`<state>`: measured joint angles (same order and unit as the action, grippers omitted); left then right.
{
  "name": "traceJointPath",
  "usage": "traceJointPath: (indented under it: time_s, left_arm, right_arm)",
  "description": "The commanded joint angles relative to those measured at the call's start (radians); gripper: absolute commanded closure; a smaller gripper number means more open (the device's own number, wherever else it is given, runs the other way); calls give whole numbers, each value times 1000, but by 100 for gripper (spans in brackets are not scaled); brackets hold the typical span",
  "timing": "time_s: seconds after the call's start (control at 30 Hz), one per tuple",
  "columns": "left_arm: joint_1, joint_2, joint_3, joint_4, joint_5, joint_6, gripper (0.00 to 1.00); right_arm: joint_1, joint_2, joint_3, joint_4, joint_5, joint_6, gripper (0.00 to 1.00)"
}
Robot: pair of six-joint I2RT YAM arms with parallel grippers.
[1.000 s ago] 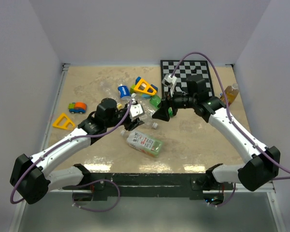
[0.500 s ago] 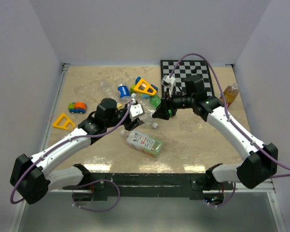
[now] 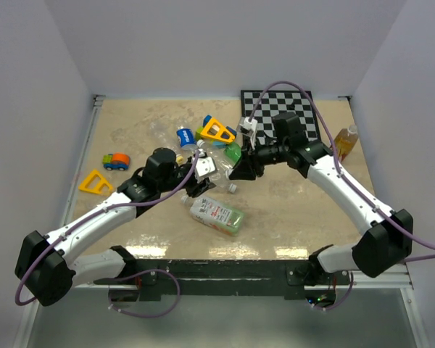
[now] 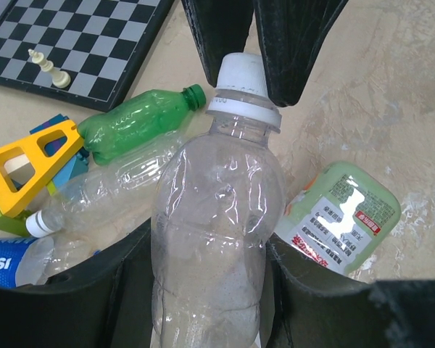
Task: Unscrew the bottle caps
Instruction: Unscrew the bottle cap from the plastic bottle.
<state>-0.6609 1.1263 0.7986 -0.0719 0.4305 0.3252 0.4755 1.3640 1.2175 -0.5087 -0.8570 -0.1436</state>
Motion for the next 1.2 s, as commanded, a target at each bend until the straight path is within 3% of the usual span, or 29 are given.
traceJointPath:
  time_s: [0.0, 0.13, 0.2, 0.3, 0.4, 0.47, 0.53, 0.87, 1.0, 1.13, 1.17]
  left_arm:
    - [1, -19, 13, 38, 14, 0, 100]
    - [1, -16, 13, 40, 24, 0, 100]
    - [1, -14, 11, 40, 27, 0, 100]
    - [0, -13, 11, 40, 27, 0, 100]
    - [0, -14, 11, 38, 24, 3, 100]
    - [1, -14, 13, 37, 24, 3, 100]
    - [0, -16, 13, 38, 25, 5, 100]
    - [1, -17, 13, 37, 34, 0, 100]
    - [1, -17, 13, 37, 34, 0, 100]
    - [0, -17, 11, 38, 33, 2, 100]
    - [1, -14, 13, 38, 34, -2, 100]
  right_arm:
    - [0, 38, 115, -198, -25, -336, 100]
    - [3, 124, 266, -561, 5, -913, 100]
    - [3, 147, 310, -620, 39, -1116, 100]
    - [5, 120, 295, -575, 105, -1386, 100]
    - [5, 2, 167, -409, 157, -1580, 100]
    - [5, -10, 155, -350, 132, -1564, 100]
    - [5, 15, 189, -398, 87, -1538, 99]
    - [3, -54, 158, -315, -42, -1142, 44]
    - [-6, -54, 194, -392, -85, -1093, 36]
    - [-29, -66, 205, -348, -102, -874, 34]
    - [-38, -71, 201, -303, -105, -784, 3]
